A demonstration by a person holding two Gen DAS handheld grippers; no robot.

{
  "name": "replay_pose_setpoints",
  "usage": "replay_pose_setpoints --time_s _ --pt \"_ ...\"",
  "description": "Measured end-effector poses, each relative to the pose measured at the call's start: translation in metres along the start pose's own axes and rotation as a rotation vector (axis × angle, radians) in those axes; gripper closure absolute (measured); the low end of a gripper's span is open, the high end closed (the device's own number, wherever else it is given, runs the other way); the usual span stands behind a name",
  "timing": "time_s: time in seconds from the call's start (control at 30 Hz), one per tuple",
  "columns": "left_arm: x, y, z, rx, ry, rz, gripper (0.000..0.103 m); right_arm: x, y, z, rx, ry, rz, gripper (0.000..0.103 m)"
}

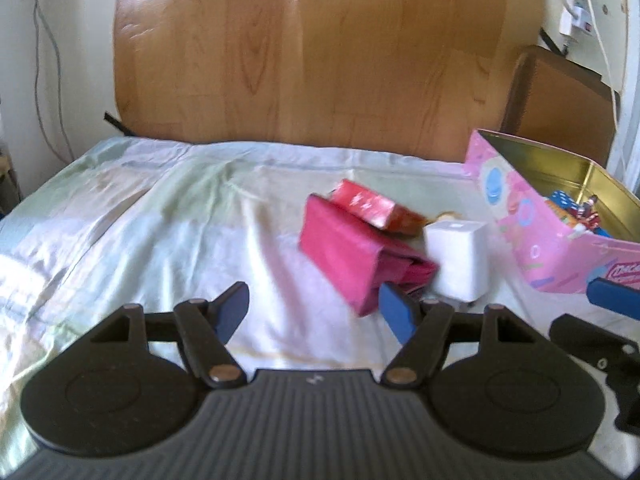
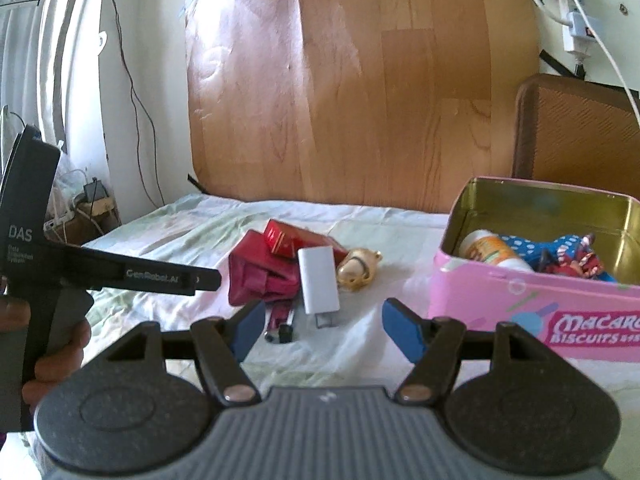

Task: Organize rigid objects
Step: 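Move the left gripper back toward the pouch while the right gripper grasps the blue-capped lighter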

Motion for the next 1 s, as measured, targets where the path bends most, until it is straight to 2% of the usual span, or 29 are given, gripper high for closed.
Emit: replay_pose_setpoints --time_s 0.1,0.23,0.47,0.63,0.67,0.7,0.83,1.0 --pt "-0.009 0.01 -0.003 -0.011 0.002 0.032 0.029 -0.005 0.003 -0.005 0.003 0.015 -0.004 0.037" --pt "-0.023 0.011 -0.008 -0.002 -0.001 0.025 0.029 -0.013 0.004 -0.012 0.018 0.043 -0.012 0.037" --pt "-0.022 0.012 -0.005 -0.026 -0.043 0.031 0.029 -0.015 0.021 -0.042 0.058 0.103 0.071 0.06" --pt "-0.022 0.018 -0.007 -0.05 -0.04 0.069 0.029 -0.013 0.03 -0.084 0.054 0.188 0.127 0.062" --pt "-0.022 0.018 -0.008 -0.051 -0.035 0.074 0.029 -0.011 0.028 -0.09 0.069 0.201 0.099 0.066" --pt "-0.023 0.018 -0.009 -0.051 -0.031 0.076 0.029 -0.01 0.026 -0.092 0.075 0.21 0.083 0.075" --pt "-0.023 0.016 -0.009 -0.055 -0.03 0.069 0.029 -0.016 0.025 -0.083 0.073 0.204 0.108 0.078" --pt "-0.024 0.013 -0.009 -0.075 -0.02 0.053 0.029 -0.033 0.017 -0.042 0.12 0.193 0.117 0.078"
Point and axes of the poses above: each gripper's, at about its wrist camera, not at the fingertips, and z roughly against the way its jaws point, y to its left, x to its top, the point moved 5 cm from there along -z, roughly the way its jaws point
